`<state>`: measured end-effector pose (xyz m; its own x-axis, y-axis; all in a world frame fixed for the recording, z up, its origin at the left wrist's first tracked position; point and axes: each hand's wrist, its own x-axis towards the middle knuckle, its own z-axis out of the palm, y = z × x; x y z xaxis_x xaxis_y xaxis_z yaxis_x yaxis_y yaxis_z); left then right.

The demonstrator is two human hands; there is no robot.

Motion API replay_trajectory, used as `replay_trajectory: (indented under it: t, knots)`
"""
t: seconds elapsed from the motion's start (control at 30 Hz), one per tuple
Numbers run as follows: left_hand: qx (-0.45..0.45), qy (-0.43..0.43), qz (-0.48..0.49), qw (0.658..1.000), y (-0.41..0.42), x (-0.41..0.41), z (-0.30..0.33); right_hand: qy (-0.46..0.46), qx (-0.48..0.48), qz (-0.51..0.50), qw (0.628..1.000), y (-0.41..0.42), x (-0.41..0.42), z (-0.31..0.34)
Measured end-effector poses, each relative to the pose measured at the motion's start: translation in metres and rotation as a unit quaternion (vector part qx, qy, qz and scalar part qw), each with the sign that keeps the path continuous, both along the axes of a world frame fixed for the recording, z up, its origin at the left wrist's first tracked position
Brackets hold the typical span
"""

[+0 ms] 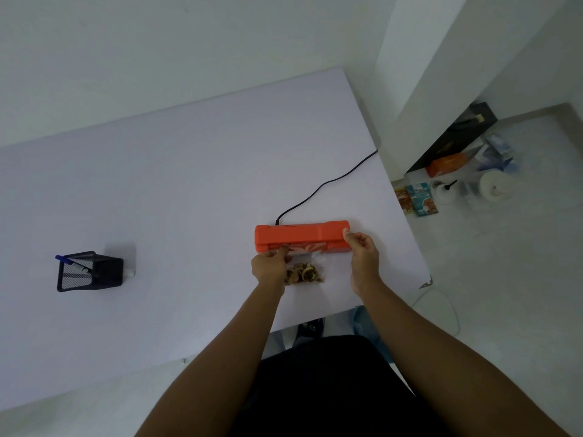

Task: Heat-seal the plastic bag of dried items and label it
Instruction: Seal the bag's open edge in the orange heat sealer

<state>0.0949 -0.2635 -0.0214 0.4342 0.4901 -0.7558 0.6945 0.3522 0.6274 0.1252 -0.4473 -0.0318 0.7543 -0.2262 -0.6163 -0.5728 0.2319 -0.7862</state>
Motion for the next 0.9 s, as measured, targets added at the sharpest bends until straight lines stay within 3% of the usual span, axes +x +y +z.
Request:
replay_trajectory:
  t: [0.9]
  knots:
    - [0.014,0.011,-0.004,1.0,0.0004,0.002,0.0029,0.025,0.007,0.034,0.999,-0.0044,-0.0015,0.0035]
